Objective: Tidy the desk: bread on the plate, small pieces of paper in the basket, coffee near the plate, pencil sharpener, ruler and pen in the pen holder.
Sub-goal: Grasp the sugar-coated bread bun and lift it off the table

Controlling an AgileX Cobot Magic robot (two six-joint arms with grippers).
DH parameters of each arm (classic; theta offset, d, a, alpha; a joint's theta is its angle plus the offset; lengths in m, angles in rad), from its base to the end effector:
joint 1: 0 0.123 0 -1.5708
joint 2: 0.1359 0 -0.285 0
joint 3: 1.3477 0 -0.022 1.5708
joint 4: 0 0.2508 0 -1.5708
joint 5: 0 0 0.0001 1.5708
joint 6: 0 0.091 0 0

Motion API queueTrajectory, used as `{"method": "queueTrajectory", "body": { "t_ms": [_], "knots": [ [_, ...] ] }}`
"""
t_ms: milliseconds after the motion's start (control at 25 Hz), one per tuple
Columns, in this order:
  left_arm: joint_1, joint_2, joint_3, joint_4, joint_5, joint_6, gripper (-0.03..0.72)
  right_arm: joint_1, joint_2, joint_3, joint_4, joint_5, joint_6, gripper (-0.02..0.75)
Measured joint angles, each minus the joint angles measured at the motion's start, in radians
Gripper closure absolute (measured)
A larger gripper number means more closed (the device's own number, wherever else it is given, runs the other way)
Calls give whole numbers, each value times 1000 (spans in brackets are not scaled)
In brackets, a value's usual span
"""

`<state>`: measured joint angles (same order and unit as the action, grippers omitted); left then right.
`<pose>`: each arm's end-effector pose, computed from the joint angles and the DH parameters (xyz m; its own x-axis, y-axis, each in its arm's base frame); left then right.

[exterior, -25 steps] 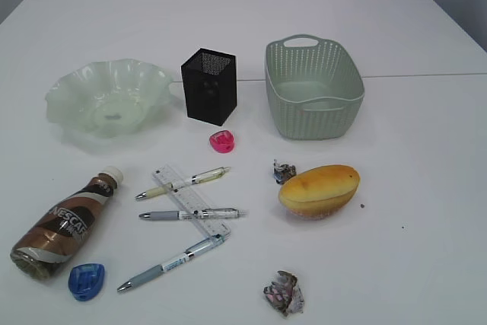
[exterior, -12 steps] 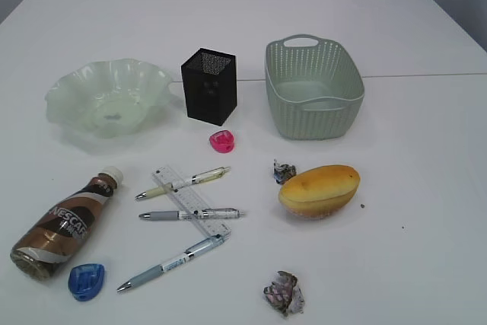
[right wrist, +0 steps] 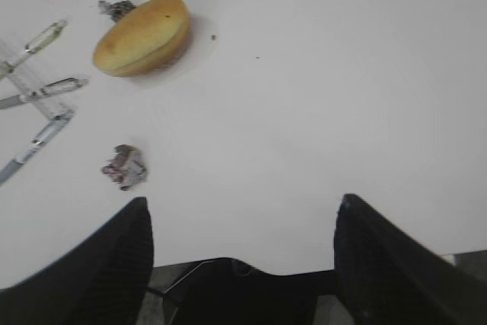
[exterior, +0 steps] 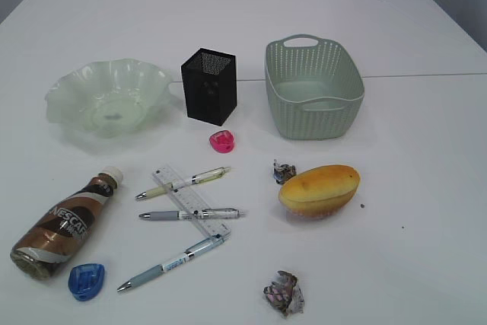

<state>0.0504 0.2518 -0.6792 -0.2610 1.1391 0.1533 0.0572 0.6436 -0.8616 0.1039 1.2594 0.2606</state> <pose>0.0171 -0.0205 0.3225 -0.5667 0.0123 -0.8238 0.1667 0.9809 -0.1000 0.0816 0.0137 0.3458 -0.8119 0.2410 -0.5317 0.1255 0.9616 0.2442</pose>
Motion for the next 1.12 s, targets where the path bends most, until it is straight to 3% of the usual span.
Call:
{"method": "queueTrajectory", "body": {
  "t_ms": [280,600,1120],
  "knots": [
    [0,0,0,-2,2,0,280,0,280,-190,175,0,-150,195],
    [0,0,0,-2,13,0,284,0,575,-368,197,-6,-218,195],
    [0,0,0,-2,18,0,286,0,758,-471,207,-13,-8,195]
  ]
}}
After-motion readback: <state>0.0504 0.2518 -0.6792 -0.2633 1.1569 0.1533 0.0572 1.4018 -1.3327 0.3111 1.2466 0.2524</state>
